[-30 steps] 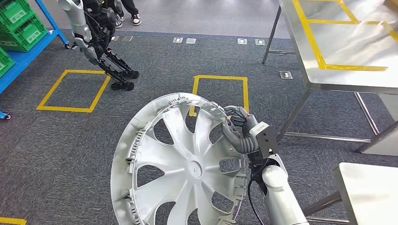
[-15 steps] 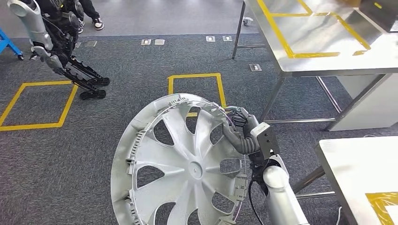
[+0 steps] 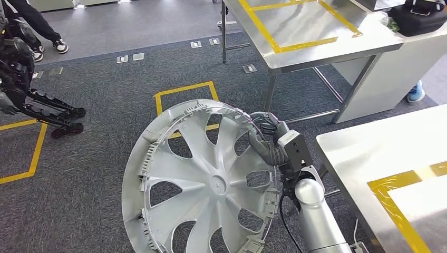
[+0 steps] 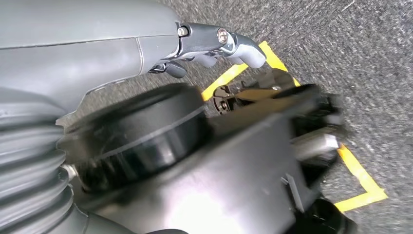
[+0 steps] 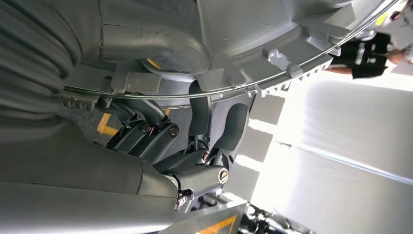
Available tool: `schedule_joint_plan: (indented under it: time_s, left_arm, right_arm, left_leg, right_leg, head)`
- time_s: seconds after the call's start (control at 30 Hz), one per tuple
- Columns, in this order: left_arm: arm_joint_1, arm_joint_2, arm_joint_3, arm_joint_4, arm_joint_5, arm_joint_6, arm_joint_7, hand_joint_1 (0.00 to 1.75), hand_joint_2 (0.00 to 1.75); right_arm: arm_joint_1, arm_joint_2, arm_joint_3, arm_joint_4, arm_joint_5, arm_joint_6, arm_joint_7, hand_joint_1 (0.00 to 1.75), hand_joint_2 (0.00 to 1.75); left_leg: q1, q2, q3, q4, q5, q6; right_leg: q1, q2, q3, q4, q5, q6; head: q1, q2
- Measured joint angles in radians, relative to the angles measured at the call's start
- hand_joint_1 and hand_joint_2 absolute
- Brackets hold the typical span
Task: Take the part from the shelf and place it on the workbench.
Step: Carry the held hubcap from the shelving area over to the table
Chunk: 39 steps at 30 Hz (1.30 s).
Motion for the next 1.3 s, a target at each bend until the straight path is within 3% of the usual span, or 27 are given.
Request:
schedule_joint_plan:
  time_s: [0.03,0.07,0.13,0.2,0.27,0.3,0.37,0.43,0.5,0.53,0.57,0.63,0.7,0.8,0.87,0.93,1.0,1.03,1.1,1.17,1.23,1.3]
  left_arm:
    - [0.001,0.000,0.000,0.000,0.000,0.000,0.000,0.00,1.75]
    - [0.001,0.001,0.000,0.000,-0.001,-0.001,0.000,0.00,1.75]
    - [0.000,0.000,0.000,0.001,-0.003,-0.003,0.000,0.00,1.75]
    - [0.000,-0.002,0.000,0.002,-0.004,-0.005,0.001,0.00,1.75]
    - [-0.001,-0.002,0.000,0.003,-0.005,-0.006,0.003,0.00,1.75]
    - [-0.002,-0.002,0.000,0.003,-0.005,-0.006,0.004,0.00,1.75]
    - [-0.003,-0.003,0.000,0.003,-0.006,-0.006,0.005,0.00,1.75]
    - [-0.001,-0.003,0.000,0.003,-0.006,-0.007,0.005,0.00,1.75]
    - [0.000,-0.002,0.000,0.003,-0.006,-0.007,0.006,0.00,1.75]
    - [-0.001,-0.002,0.000,0.003,-0.006,-0.007,0.006,0.00,1.75]
    - [-0.002,-0.002,0.000,0.003,-0.006,-0.007,0.006,0.00,1.75]
    - [-0.004,-0.003,0.000,0.003,-0.006,-0.007,0.006,0.00,1.75]
    - [-0.006,-0.003,0.000,0.003,-0.006,-0.007,0.006,0.00,1.75]
    - [-0.012,-0.005,0.000,0.002,-0.006,-0.007,0.006,0.00,1.75]
    - [-0.015,-0.005,0.000,0.002,-0.008,-0.007,0.006,0.00,1.75]
    - [-0.014,-0.005,0.000,0.002,-0.010,-0.007,0.007,0.00,1.75]
    - [-0.012,-0.004,0.000,0.002,-0.010,-0.007,0.008,0.00,1.75]
    - [-0.011,-0.002,0.000,0.002,-0.010,-0.007,0.009,0.00,1.75]
    - [-0.010,0.000,0.000,0.002,-0.009,-0.007,0.009,0.00,1.75]
    - [-0.010,0.001,0.000,0.002,-0.008,-0.007,0.009,0.00,1.75]
    - [-0.011,0.000,0.000,0.002,-0.008,-0.007,0.009,0.00,1.75]
    - [-0.013,0.000,0.000,0.002,-0.008,-0.007,0.009,0.00,1.75]
  right_arm:
    - [0.000,-0.001,0.000,0.000,0.002,0.000,0.000,1.75,1.75]
    - [0.000,-0.002,0.000,0.000,0.003,0.001,0.000,1.75,1.75]
    - [-0.001,-0.004,0.000,0.000,0.004,0.000,0.000,1.75,1.75]
    - [-0.002,-0.005,0.000,0.000,0.004,0.000,-0.001,1.75,1.75]
    - [-0.001,-0.008,0.000,0.000,0.004,-0.001,-0.002,1.75,1.75]
    - [0.000,-0.010,0.000,0.000,0.004,-0.002,-0.002,1.75,1.75]
    - [0.000,-0.013,0.000,0.000,0.005,-0.003,-0.002,1.75,1.75]
    - [0.000,-0.014,0.001,0.001,0.005,-0.003,-0.002,1.75,1.75]
    - [0.003,-0.015,0.002,0.004,0.005,-0.003,-0.002,1.75,1.75]
    - [0.004,-0.015,0.002,0.005,0.005,-0.003,-0.002,1.75,1.75]
    - [0.005,-0.016,0.002,0.006,0.006,-0.003,-0.002,1.75,1.75]
    - [0.004,-0.016,0.002,0.006,0.006,-0.003,-0.002,1.75,1.75]
    - [0.003,-0.016,0.003,0.006,0.006,-0.003,-0.003,1.75,1.75]
    - [0.003,-0.017,0.004,0.006,0.003,-0.003,-0.005,1.75,1.75]
    - [0.002,-0.018,0.004,0.007,-0.001,-0.003,-0.008,1.75,1.75]
    - [0.001,-0.018,0.005,0.008,-0.004,-0.004,-0.010,1.75,1.75]
    - [0.002,-0.018,0.006,0.010,-0.005,-0.004,-0.010,1.75,1.75]
    - [0.003,-0.018,0.007,0.011,-0.006,-0.003,-0.011,1.75,1.75]
    - [0.003,-0.017,0.008,0.012,-0.006,-0.002,-0.011,1.75,1.75]
    - [0.003,-0.017,0.009,0.012,-0.007,-0.002,-0.012,1.75,1.75]
    - [0.002,-0.016,0.011,0.013,-0.007,-0.003,-0.014,1.75,1.75]
    - [0.003,-0.017,0.012,0.013,-0.007,-0.003,-0.016,1.75,1.75]
  left_leg:
    - [0.002,-0.002,0.003,-0.015,0.022,-0.001]
    - [0.006,-0.007,0.023,-0.067,0.059,-0.003]
    - [0.015,-0.052,0.077,-0.194,0.118,-0.009]
    - [0.019,-0.082,0.100,-0.250,0.133,-0.004]
    - [0.015,-0.064,0.098,-0.253,0.137,0.013]
    - [0.013,-0.053,0.098,-0.255,0.139,0.021]
    - [0.013,-0.029,0.098,-0.260,0.144,0.035]
    - [0.008,-0.002,0.097,-0.262,0.144,0.042]
    - [0.003,0.029,0.097,-0.261,0.142,0.045]
    - [0.002,0.043,0.097,-0.261,0.141,0.046]
    - [0.001,0.057,0.098,-0.261,0.140,0.046]
    - [-0.002,0.080,0.103,-0.261,0.136,0.042]
    - [-0.005,0.097,0.107,-0.262,0.132,0.034]
    - [-0.004,0.118,0.116,-0.267,0.128,0.018]
    - [-0.001,0.078,0.103,-0.230,0.102,0.008]
    - [0.002,0.021,0.048,-0.116,0.045,0.002]
    - [0.003,0.003,-0.009,-0.008,0.012,-0.001]
    - [0.003,0.000,-0.017,0.000,0.024,-0.001]
    - [0.006,-0.015,0.021,-0.098,0.096,-0.002]
    - [0.011,-0.055,0.072,-0.216,0.144,-0.001]
    - [0.010,-0.071,0.088,-0.251,0.147,0.008]
    - [0.007,-0.050,0.088,-0.254,0.153,0.024]
  right_leg:
    - [-0.001,0.015,0.000,0.002,0.000,0.001]
    - [-0.004,0.030,0.000,0.005,-0.001,0.004]
    - [-0.008,0.057,-0.005,0.017,-0.006,0.016]
    - [-0.009,0.078,-0.016,0.025,-0.005,0.032]
    - [-0.012,0.097,-0.024,0.021,0.003,0.045]
    - [-0.013,0.090,-0.027,0.023,0.002,0.050]
    - [-0.009,0.040,-0.054,0.074,-0.029,0.056]
    - [-0.005,-0.014,-0.115,0.204,-0.093,0.059]
    - [-0.005,-0.027,-0.164,0.307,-0.126,0.059]
    - [-0.005,-0.030,-0.160,0.302,-0.115,0.057]
    - [-0.004,-0.035,-0.136,0.258,-0.088,0.054]
    - [0.004,-0.070,-0.056,0.113,-0.031,0.043]
    - [0.014,-0.096,-0.012,0.029,-0.009,0.032]
    - [0.015,-0.070,-0.010,0.013,-0.005,0.018]
    - [0.007,-0.048,-0.004,0.003,0.002,0.008]
    - [0.002,-0.027,-0.001,0.000,0.004,0.002]
    - [0.001,0.000,-0.002,0.001,0.004,0.001]
    - [0.001,0.015,-0.002,0.003,0.004,0.001]
    - [-0.003,0.044,-0.002,0.009,0.002,0.006]
    - [-0.004,0.070,-0.007,0.019,-0.002,0.017]
    - [-0.005,0.089,-0.015,0.023,-0.001,0.030]
    - [-0.008,0.097,-0.021,0.022,0.003,0.042]
  head:
    - [0.000,0.000]
    - [0.000,0.000]
    - [-0.001,0.000]
    - [-0.001,0.000]
    - [0.000,0.000]
    - [0.000,0.000]
    - [0.007,0.000]
    - [0.014,0.000]
    - [0.015,0.000]
    - [0.015,0.000]
    - [0.015,0.000]
    - [0.016,0.000]
    - [0.015,0.000]
    - [0.015,0.000]
    - [0.012,0.000]
    - [0.006,0.000]
    - [0.003,0.000]
    - [0.002,0.000]
    - [0.002,0.000]
    - [0.001,0.000]
    - [0.001,0.000]
    - [0.002,0.000]
